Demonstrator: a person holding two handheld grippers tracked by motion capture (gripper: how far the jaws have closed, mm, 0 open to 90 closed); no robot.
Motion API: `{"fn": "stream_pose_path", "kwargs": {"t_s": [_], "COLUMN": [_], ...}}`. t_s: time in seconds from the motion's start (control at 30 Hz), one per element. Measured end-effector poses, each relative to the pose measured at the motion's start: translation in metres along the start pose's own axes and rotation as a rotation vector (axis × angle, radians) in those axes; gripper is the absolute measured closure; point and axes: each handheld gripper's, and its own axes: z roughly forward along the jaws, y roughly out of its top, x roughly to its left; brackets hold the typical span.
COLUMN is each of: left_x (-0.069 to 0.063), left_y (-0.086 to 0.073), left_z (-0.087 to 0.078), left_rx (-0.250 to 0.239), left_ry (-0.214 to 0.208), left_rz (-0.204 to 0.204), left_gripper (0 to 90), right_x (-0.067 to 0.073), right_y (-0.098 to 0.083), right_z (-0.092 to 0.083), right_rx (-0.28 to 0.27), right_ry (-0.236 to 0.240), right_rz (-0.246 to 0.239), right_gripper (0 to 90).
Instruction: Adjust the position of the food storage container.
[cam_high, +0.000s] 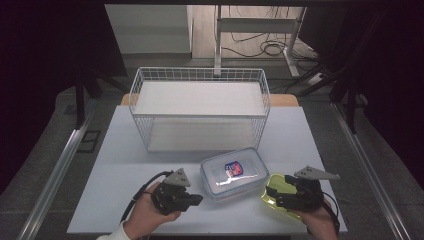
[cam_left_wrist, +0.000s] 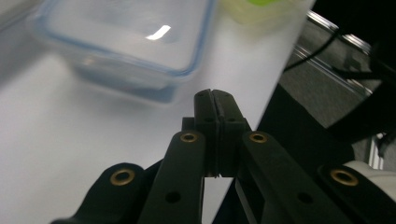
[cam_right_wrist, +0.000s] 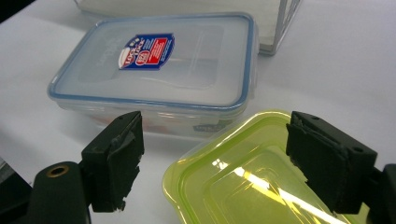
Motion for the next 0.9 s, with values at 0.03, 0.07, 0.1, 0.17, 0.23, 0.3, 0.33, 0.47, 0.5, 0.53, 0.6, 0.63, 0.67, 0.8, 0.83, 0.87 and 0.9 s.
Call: {"fn": "stream_pose_path", "kwargs": {"t_s": [0.03,0.07,0.1,0.17,0.23,0.3,0.33,0.47,0.5,0.53,0.6,0.63,0.67,0.8,0.83,0.87,0.9], "left_x": [-0.003,-0.006,-0.009,-0.013,-0.017,-0.018,-0.017,-0.015,-0.014,-0.013,-0.010,-0.009,-0.007,0.000,0.001,0.002,0.003], "left_y": [0.003,0.006,0.009,0.013,0.016,0.018,0.018,0.018,0.017,0.017,0.016,0.016,0.016,0.015,0.015,0.014,0.013], "left_z": [0.004,0.008,0.012,0.022,0.034,0.047,0.058,0.068,0.070,0.071,0.071,0.070,0.070,0.069,0.069,0.070,0.071], "left_rx": [0.001,0.005,0.012,0.031,0.054,0.078,0.101,0.122,0.123,0.124,0.123,0.121,0.116,0.113,0.118,0.119,0.125], "left_ry": [-0.006,-0.012,-0.019,-0.033,-0.050,-0.061,-0.052,-0.029,-0.018,-0.012,0.010,0.024,0.029,0.046,0.042,0.038,0.038], "left_rz": [0.008,0.017,0.023,0.035,0.045,0.052,0.055,0.052,0.050,0.050,0.047,0.043,0.039,0.035,0.026,0.022,0.019], "left_gripper": [90.0,90.0,90.0,90.0,90.0,90.0,90.0,90.0,90.0,90.0,90.0,90.0,90.0,90.0,90.0,90.0,90.0], "right_x": [0.000,0.000,0.000,-0.001,-0.002,-0.002,-0.002,-0.001,-0.001,-0.001,-0.002,-0.002,-0.002,-0.002,-0.002,-0.002,-0.001], "right_y": [0.000,0.000,0.000,0.000,0.000,0.000,-0.001,-0.001,-0.001,-0.001,-0.002,-0.002,-0.002,-0.002,-0.002,-0.002,-0.002], "right_z": [0.000,-0.002,-0.003,-0.004,-0.004,-0.004,-0.003,-0.003,-0.003,-0.003,-0.003,-0.003,-0.004,-0.003,-0.003,-0.003,-0.003], "right_rx": [0.000,-0.001,-0.005,-0.005,-0.003,-0.002,0.001,0.004,0.004,0.003,0.003,0.003,0.003,0.005,0.005,0.005,0.007], "right_ry": [0.000,0.000,0.002,0.004,0.000,-0.001,-0.002,-0.002,-0.003,-0.003,-0.008,-0.008,-0.008,-0.010,-0.010,-0.009,-0.009], "right_rz": [0.000,0.003,0.000,0.004,0.003,0.005,0.004,0.003,0.003,0.004,0.003,0.003,0.003,0.004,0.004,0.003,0.003], "right_gripper": [19.4,19.4,19.4,19.3,19.3,19.2,19.2,19.1,19.1,19.1,19.1,19.1,19.1,19.1,19.1,19.1,19.1]}}
